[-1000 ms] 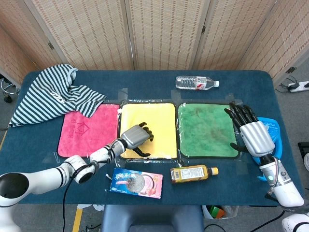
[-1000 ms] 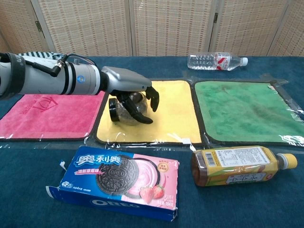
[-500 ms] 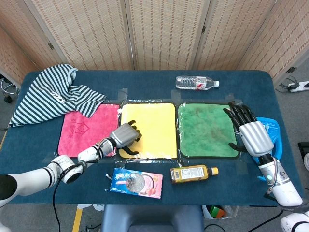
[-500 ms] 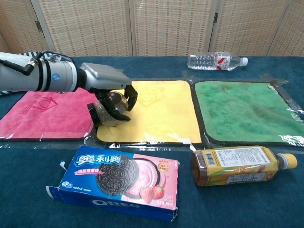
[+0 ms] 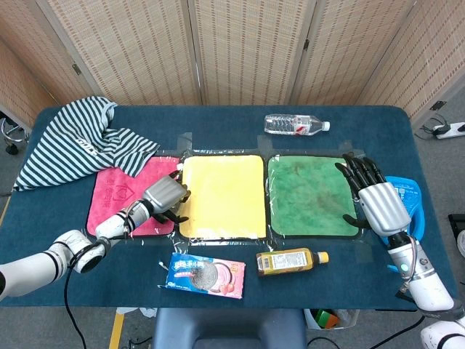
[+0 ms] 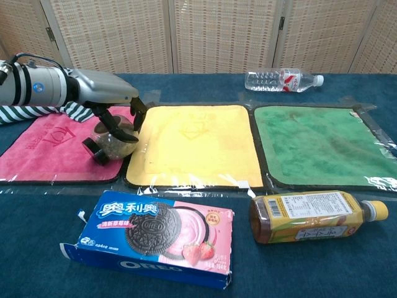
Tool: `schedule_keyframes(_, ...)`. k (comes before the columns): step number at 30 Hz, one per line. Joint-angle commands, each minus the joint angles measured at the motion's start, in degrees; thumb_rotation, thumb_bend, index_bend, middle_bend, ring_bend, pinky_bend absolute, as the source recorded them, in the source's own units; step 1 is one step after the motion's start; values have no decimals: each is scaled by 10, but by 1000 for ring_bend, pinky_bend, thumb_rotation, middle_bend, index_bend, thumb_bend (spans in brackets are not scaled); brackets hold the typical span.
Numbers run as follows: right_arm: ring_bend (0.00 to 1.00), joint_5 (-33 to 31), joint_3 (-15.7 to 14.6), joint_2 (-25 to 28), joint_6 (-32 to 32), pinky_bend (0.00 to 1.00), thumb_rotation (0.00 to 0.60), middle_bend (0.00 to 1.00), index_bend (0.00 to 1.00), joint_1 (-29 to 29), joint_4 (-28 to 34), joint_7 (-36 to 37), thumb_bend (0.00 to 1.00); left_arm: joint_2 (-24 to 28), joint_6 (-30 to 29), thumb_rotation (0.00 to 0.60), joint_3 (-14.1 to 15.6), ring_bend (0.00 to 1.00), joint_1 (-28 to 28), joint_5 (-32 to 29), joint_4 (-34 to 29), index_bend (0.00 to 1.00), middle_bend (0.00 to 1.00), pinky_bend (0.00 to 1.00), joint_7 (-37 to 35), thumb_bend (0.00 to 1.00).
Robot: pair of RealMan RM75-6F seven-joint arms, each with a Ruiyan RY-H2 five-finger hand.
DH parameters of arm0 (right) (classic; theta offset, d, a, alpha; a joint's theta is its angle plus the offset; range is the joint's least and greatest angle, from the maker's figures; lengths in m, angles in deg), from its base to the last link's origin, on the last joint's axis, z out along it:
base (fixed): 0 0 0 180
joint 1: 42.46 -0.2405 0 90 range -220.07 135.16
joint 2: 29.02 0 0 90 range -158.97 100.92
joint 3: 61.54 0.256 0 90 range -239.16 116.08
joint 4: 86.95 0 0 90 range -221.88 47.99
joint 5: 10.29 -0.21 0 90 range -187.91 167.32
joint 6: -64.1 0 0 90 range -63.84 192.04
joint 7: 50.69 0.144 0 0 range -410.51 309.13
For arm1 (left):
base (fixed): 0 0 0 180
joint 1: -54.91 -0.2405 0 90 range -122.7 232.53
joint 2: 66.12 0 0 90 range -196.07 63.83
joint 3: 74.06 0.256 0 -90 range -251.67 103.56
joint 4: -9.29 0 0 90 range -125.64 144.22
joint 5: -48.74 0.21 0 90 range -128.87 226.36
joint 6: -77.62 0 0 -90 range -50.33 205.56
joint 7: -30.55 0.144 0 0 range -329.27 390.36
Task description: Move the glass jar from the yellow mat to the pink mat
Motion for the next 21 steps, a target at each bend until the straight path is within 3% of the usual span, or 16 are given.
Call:
schedule_keyframes(1,16,0,1,0,2,0,600,0,0,1,1,-1,94,6,-1,254,2,309,-5,-4,4,464,402,144,1,277)
schedule_keyframes(17,14,6,1,0,17,0,600,0,0,10,7,-9,94,15,-13,251,1,315,-33,-33,33,461,408,145,31,279)
schedule_keyframes(21,13,7,1,1,19,0,600,0,0,12,6,-4,94,27,-39,244,-5,285,-43,-27,-1,291,392,146,32,279)
